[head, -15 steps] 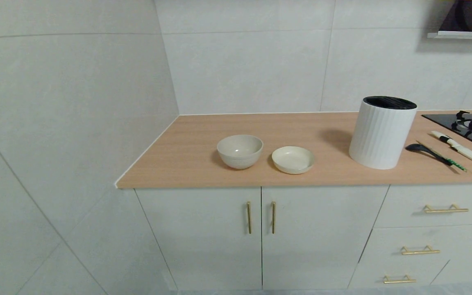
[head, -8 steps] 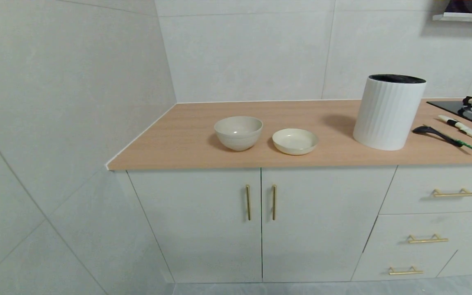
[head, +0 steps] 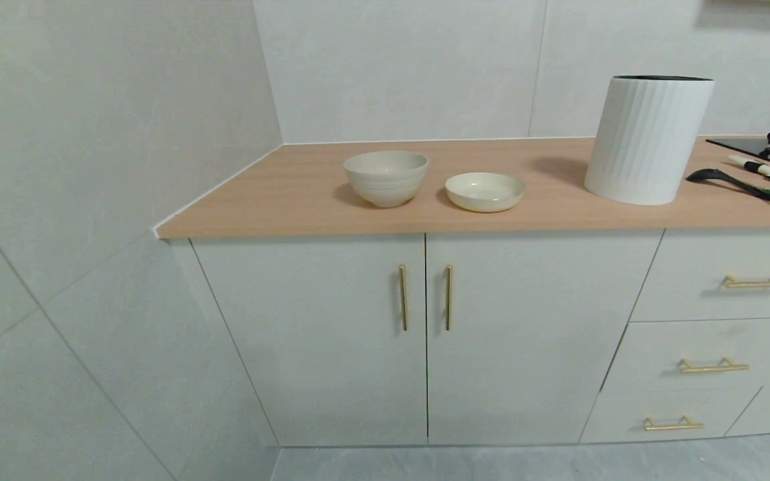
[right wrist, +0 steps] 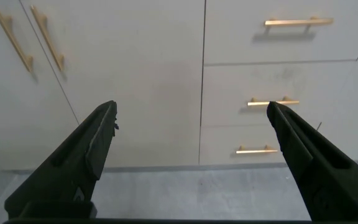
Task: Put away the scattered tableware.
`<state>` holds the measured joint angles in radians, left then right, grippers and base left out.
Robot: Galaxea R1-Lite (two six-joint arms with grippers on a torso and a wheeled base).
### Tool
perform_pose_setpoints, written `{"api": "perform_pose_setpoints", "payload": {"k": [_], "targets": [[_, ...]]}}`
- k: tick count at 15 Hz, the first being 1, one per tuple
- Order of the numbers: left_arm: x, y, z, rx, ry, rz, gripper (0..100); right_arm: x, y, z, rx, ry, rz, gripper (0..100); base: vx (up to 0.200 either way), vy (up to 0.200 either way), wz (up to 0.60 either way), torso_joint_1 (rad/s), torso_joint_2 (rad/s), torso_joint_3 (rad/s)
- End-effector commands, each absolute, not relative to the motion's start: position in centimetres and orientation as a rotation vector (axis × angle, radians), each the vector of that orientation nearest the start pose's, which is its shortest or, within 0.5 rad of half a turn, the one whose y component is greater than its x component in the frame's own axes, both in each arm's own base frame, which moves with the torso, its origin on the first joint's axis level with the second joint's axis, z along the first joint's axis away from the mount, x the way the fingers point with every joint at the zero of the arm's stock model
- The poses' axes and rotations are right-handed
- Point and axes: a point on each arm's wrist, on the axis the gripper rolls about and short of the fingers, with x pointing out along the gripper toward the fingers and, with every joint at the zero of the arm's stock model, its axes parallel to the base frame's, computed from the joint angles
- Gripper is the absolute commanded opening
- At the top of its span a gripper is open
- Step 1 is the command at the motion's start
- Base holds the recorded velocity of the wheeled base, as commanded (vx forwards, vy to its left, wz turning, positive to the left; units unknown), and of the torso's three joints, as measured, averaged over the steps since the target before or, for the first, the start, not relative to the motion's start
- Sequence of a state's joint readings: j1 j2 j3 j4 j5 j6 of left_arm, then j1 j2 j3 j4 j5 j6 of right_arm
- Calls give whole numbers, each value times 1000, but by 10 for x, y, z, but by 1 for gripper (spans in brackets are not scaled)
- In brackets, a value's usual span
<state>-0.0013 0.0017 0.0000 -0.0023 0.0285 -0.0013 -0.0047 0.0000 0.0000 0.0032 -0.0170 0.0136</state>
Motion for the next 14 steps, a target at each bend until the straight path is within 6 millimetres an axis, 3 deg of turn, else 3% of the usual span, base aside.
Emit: {"api": "perform_pose_setpoints", "payload": {"k": [1, 6, 13, 14], "targets": [[-23, 1, 76, -2, 2, 28, 100, -23, 0, 75, 14, 4, -22, 100, 0, 0, 0, -154, 452, 300], [-23, 1, 76, -2, 2, 28, 100, -23, 0, 75, 14, 4, -22, 100, 0, 0, 0, -122, 420, 295], [-23, 1, 76, 0, 2, 28, 100, -23, 0, 75, 14, 3, -21, 100, 0, 0, 0, -9, 37, 23], [-23, 1, 76, 0, 2, 28, 100, -23, 0, 75, 14, 3, -21, 100, 200, 0, 0, 2, 7, -2]]}}
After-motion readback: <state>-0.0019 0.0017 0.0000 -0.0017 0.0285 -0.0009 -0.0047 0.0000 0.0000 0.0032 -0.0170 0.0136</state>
